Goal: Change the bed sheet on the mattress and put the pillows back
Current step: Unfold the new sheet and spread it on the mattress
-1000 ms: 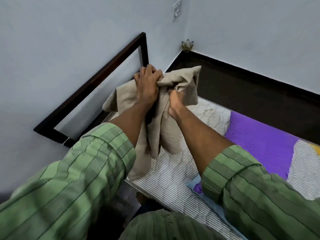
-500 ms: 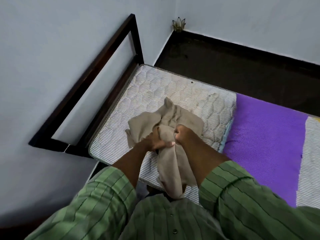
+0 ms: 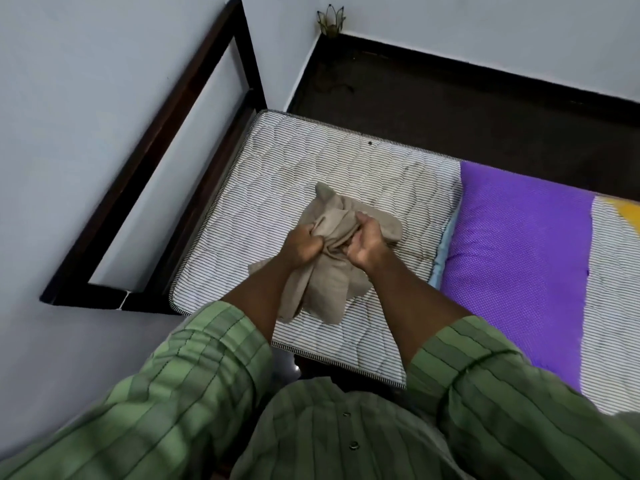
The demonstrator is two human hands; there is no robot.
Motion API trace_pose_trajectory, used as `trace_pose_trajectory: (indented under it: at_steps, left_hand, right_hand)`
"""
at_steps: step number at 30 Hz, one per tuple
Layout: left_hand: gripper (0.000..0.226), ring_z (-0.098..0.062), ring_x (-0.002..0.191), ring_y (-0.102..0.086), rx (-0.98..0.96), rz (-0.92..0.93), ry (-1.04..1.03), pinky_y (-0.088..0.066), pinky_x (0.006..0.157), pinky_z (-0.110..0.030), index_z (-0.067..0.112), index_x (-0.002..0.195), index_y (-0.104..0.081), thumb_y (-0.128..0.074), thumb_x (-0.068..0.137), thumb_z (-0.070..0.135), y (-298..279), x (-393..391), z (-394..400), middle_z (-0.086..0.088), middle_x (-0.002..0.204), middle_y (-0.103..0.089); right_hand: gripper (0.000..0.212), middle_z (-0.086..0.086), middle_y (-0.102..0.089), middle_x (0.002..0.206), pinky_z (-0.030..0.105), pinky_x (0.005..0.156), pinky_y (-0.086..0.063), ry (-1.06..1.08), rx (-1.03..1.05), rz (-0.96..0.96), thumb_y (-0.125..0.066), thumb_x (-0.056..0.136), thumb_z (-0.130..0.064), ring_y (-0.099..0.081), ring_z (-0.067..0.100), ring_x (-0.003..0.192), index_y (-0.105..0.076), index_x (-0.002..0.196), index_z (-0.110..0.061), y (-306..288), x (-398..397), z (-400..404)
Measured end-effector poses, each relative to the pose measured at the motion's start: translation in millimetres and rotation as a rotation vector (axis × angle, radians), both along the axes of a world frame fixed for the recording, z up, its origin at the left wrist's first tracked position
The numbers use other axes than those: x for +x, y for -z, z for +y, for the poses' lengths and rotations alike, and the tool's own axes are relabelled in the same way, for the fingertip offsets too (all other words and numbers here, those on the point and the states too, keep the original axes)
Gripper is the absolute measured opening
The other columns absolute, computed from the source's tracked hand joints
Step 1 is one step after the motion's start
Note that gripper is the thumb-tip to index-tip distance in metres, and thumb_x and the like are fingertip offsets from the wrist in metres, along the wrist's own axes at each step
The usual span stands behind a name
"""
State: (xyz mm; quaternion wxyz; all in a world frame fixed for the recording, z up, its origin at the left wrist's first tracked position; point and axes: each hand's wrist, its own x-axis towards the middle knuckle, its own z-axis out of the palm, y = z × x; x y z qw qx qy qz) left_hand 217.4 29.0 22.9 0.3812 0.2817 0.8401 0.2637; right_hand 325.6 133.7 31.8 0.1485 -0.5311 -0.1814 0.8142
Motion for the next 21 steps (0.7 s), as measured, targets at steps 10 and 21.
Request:
trace_pose_trajectory:
  at_steps: [10, 21]
  left_hand:
    - [0.055, -0.010, 0.097, -0.069, 0.038, -0.316, 0.049, -0.052, 0.074, -0.016, 0.018, 0.118, -0.072, -0.076, 0.083, 0.061, -20, 5, -1, 0.004, 0.103, -0.073]
    - [0.019, -0.021, 0.091, -0.063, 0.034, -0.358, -0.047, -0.049, 0.066, -0.019, 0.006, 0.115, -0.065, -0.058, 0.098, 0.006, -64, 27, 11, -0.012, 0.106, -0.070]
  right_hand:
    - [0.034, 0.015, -0.076, 0.091, 0.034, 0.073, -0.062, -0.155, 0.178, -0.048, -0.038, 0.099, -0.004, -0.072, 0.022, 0.076, -0.069, 0.111, -0.004, -1, 18, -15]
    - [0.027, 0.005, -0.075, 0.104, 0.018, 0.055, -0.054, -0.505, 0.360, -0.068, -0.057, 0.099, -0.025, -0.071, 0.014, 0.090, -0.067, 0.122, -0.014, -23, 39, -9]
